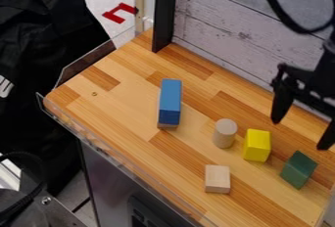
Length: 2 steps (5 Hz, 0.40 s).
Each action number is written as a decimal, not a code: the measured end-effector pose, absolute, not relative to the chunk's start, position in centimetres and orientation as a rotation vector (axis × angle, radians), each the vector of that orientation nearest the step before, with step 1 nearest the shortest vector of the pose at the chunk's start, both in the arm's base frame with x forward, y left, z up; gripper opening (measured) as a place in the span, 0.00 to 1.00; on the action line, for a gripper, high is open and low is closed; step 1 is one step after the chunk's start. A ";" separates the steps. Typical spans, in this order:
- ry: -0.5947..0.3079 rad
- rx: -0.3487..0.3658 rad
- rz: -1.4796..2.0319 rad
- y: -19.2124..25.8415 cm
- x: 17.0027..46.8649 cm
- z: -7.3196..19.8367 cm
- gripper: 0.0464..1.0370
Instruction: Put the green cube to the right side of the table, next to the yellow cube
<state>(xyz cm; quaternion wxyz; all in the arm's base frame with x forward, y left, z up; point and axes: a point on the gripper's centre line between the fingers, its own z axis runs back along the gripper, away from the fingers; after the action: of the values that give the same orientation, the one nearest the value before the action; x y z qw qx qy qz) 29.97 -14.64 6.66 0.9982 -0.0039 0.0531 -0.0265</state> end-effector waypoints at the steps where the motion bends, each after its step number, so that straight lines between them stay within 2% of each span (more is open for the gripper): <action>1: 0.132 -0.014 -0.007 -13.0 29.5 6.5 0.96; 2: 0.167 -0.009 0.044 -10.9 29.3 5.8 0.96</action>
<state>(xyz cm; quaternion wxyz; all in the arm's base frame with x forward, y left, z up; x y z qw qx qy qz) 29.33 -10.92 5.79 0.9963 -0.0045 0.0833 0.0221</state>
